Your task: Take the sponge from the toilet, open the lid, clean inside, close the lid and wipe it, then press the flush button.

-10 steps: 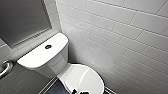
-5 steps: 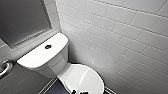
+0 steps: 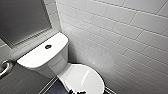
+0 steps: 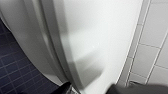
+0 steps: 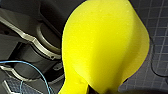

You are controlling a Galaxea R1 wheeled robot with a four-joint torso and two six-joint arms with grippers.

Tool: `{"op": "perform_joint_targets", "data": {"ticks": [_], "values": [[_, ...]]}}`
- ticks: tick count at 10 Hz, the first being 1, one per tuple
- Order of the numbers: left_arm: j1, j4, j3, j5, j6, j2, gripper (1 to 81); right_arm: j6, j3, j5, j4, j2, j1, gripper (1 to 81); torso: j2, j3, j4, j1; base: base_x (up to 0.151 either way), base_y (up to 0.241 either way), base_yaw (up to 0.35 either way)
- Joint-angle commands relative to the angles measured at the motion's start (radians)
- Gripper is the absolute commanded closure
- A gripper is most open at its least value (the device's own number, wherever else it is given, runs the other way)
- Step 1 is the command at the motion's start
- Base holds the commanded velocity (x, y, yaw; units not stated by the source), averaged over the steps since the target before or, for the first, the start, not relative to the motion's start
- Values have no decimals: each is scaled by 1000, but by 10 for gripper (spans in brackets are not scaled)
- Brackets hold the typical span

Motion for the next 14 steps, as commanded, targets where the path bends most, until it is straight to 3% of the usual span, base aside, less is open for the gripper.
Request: {"op": "perform_joint_targets", "data": {"ticks": [1, 5, 14], "values": [[-148, 58, 100, -136, 23, -17, 10, 0, 11, -81, -17, -19, -36, 811, 0, 0, 0, 0, 0, 0, 0], [-148, 61, 201, -136, 23, -54, 10, 0, 11, -81, -18, -16, -31, 811, 0, 0, 0, 0, 0, 0, 0], [-164, 61, 394, -165, -61, -157, 10, 0, 5, -109, -25, -2, -23, 811, 0, 0, 0, 0, 0, 0, 0]]}}
